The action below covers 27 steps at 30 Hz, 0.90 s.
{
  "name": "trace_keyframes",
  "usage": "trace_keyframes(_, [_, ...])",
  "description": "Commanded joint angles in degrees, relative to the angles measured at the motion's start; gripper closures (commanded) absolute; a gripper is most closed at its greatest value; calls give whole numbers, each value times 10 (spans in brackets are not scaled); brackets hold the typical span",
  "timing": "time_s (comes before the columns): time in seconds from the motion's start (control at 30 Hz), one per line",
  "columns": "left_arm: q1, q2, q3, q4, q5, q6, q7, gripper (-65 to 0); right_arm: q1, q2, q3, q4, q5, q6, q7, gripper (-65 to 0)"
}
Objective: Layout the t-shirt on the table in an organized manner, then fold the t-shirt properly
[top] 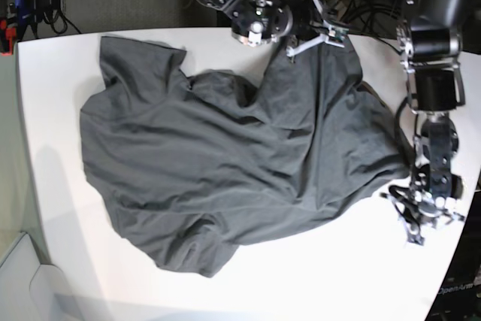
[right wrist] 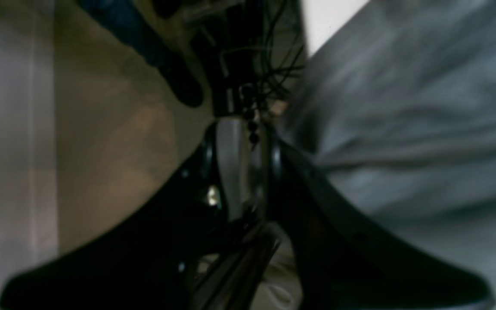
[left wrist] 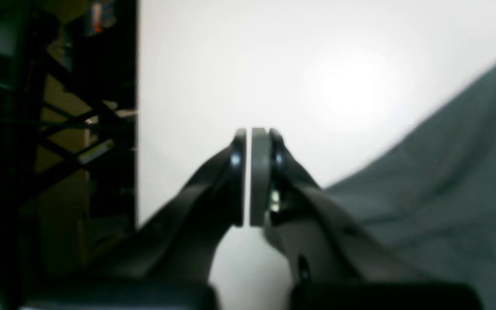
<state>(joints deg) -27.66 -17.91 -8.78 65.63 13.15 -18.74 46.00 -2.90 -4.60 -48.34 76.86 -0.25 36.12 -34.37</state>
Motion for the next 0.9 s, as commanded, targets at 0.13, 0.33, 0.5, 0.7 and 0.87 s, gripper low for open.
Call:
trace_keyframes(0.13, [39, 18, -2, 84, 2, 4, 17, -15, 2, -10, -4, 67, 11, 2, 14, -104])
trace_keyframes(0.33, [106, 36, -2, 149, 2, 3, 62, -13, 14, -5, -1, 80, 10, 2, -21, -102])
trace_keyframes(0.5, [175, 36, -2, 184, 2, 3, 66, -4, 48, 21, 0, 100, 10, -14, -48, -77])
trace_keyframes(0.7, [185, 37, -37, 120, 2, 3, 38, -4, 61, 47, 1, 158, 11, -91, -48, 0])
trace_keyframes(0.87, [126, 37, -38, -15, 2, 3, -38, -4, 58, 47, 45, 167, 11, -93, -47, 0])
